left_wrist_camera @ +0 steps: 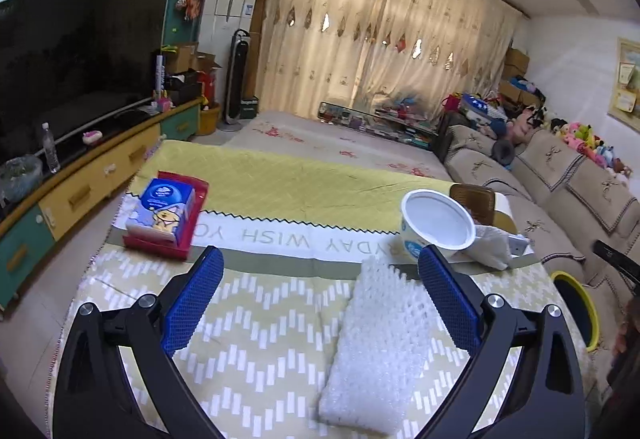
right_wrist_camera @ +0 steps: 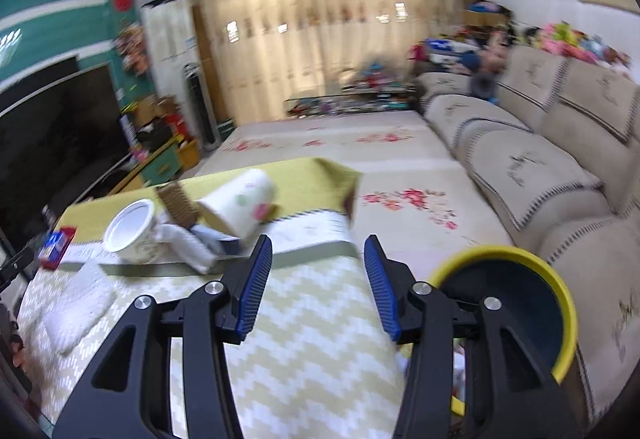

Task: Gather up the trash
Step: 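Reach the right gripper to the white paper cup and grasp it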

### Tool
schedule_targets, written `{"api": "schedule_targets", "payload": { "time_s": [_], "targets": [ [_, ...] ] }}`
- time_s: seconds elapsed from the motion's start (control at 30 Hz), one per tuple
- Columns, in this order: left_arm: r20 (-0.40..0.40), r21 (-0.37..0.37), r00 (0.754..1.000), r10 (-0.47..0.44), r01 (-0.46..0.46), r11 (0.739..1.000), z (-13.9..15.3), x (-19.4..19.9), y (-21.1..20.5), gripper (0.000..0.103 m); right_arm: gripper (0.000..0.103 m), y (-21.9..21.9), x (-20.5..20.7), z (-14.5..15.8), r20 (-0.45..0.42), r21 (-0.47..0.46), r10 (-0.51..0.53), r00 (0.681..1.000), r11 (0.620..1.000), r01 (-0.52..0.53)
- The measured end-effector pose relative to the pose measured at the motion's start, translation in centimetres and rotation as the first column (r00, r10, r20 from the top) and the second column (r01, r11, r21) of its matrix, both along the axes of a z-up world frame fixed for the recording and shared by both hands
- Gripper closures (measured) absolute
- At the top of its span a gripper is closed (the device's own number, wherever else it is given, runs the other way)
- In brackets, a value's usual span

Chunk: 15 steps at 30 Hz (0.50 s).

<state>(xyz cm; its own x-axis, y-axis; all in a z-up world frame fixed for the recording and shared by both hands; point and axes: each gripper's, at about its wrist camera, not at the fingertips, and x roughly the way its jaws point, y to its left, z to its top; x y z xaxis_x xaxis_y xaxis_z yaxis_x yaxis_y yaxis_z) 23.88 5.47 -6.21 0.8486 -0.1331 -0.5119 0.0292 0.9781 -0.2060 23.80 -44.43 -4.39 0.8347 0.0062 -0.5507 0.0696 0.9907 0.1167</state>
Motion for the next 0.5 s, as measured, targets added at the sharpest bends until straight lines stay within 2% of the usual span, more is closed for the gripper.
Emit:
{"api": "schedule_targets", "payload": {
  "time_s": [0.2,0.3,0.5],
  "targets": [
    [0.023,0.055,0.999,-0.034,0.033,0.998,0.4,-0.2,-1.5,0.006,0.057,4.7,5.3,-0.4,-0.074,-0.042,0.131,0.989,0.990,-0.134],
    [0.007,0.044,0.999,-0.054,0.053,0.998,0.4,-0.5,-2.2,0.006,0.057,6.5,8.1,-1.2,-0.123,-0.063,0.167,0.978,0.982,-0.175],
    [-0.018,0.004,0.998,-0.060,0.060,0.998,-0.3,-0.4,-2.7,0.006,0.057,8.6,12.0,-2.8,-0.201,-0.070,0.169,0.965,0.980,-0.186]
  ]
}}
